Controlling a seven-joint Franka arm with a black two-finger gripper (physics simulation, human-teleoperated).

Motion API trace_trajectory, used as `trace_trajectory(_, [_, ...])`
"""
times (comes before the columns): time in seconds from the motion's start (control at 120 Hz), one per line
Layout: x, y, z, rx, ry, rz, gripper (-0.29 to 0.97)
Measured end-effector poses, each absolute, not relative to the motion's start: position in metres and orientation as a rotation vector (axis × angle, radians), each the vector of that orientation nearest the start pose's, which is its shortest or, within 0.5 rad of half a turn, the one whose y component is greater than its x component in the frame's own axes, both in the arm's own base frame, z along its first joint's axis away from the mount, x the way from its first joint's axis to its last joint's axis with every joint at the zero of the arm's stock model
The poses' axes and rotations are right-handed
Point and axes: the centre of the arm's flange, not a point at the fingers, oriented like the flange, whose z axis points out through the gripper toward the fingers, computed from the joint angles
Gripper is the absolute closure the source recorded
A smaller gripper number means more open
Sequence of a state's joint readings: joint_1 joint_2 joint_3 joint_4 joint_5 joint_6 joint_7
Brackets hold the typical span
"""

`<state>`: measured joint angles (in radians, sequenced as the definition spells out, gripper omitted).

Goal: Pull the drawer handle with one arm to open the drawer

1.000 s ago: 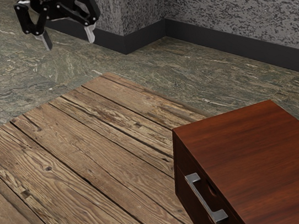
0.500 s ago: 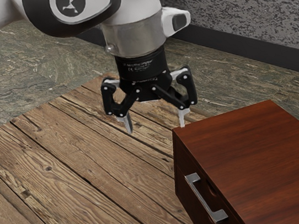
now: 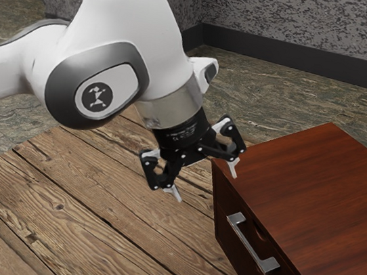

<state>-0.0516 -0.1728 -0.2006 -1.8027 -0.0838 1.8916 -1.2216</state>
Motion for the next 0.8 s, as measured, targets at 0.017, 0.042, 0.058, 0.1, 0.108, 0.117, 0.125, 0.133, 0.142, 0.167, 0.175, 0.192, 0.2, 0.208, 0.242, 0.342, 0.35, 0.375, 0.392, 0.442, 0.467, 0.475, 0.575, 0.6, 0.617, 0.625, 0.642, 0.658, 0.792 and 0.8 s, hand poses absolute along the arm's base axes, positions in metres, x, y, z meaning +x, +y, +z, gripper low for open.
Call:
trace_trajectory(0.017, [0.509, -0.148, 0.634, -2.944, -1.582, -0.271, 0.00])
trace_trajectory(0.042, [0.509, -0.151, 0.631, -2.946, -1.587, -0.277, 0.00])
trace_trajectory(0.058, [0.509, -0.153, 0.629, -2.947, -1.588, -0.280, 0.00])
trace_trajectory(0.1, [0.508, -0.157, 0.624, -2.949, -1.596, -0.289, 0.01])
trace_trajectory(0.108, [0.508, -0.158, 0.623, -2.950, -1.597, -0.291, 0.01])
trace_trajectory(0.117, [0.508, -0.159, 0.622, -2.950, -1.599, -0.293, 0.01])
trace_trajectory(0.125, [0.508, -0.159, 0.621, -2.951, -1.600, -0.295, 0.02])
trace_trajectory(0.133, [0.508, -0.160, 0.620, -2.952, -1.601, -0.297, 0.02])
trace_trajectory(0.142, [0.508, -0.161, 0.618, -2.952, -1.602, -0.298, 0.02])
trace_trajectory(0.167, [0.509, -0.163, 0.616, -2.954, -1.608, -0.305, 0.03])
trace_trajectory(0.175, [0.509, -0.163, 0.616, -2.954, -1.609, -0.308, 0.04])
trace_trajectory(0.192, [0.508, -0.165, 0.614, -2.955, -1.612, -0.312, 0.04])
trace_trajectory(0.2, [0.508, -0.166, 0.613, -2.955, -1.613, -0.313, 0.05])
trace_trajectory(0.208, [0.508, -0.166, 0.612, -2.956, -1.614, -0.316, 0.05])
trace_trajectory(0.242, [0.507, -0.168, 0.610, -2.958, -1.620, -0.327, 0.06])
trace_trajectory(0.342, [0.495, -0.170, 0.613, -2.962, -1.645, -0.378, 0.09])
trace_trajectory(0.35, [0.494, -0.171, 0.613, -2.962, -1.646, -0.381, 0.09])
trace_trajectory(0.375, [0.491, -0.173, 0.613, -2.965, -1.648, -0.392, 0.09])
trace_trajectory(0.392, [0.489, -0.174, 0.614, -2.968, -1.647, -0.398, 0.09])
trace_trajectory(0.442, [0.486, -0.178, 0.611, -2.972, -1.649, -0.406, 0.10])
trace_trajectory(0.467, [0.484, -0.181, 0.608, -2.974, -1.646, -0.407, 0.10])
trace_trajectory(0.475, [0.484, -0.182, 0.607, -2.975, -1.646, -0.407, 0.10])
trace_trajectory(0.575, [0.482, -0.187, 0.599, -2.978, -1.653, -0.414, 0.11])
trace_trajectory(0.6, [0.481, -0.190, 0.596, -2.980, -1.652, -0.415, 0.11])
trace_trajectory(0.617, [0.481, -0.191, 0.596, -2.982, -1.652, -0.417, 0.11])
trace_trajectory(0.625, [0.481, -0.191, 0.595, -2.982, -1.652, -0.418, 0.11])
trace_trajectory(0.642, [0.480, -0.192, 0.595, -2.984, -1.654, -0.420, 0.11])
trace_trajectory(0.658, [0.480, -0.193, 0.594, -2.985, -1.655, -0.422, 0.11])
trace_trajectory(0.792, [0.474, -0.195, 0.591, -2.987, -1.670, -0.443, 0.12])
trace_trajectory(0.8, [0.474, -0.195, 0.591, -2.987, -1.671, -0.445, 0.12])
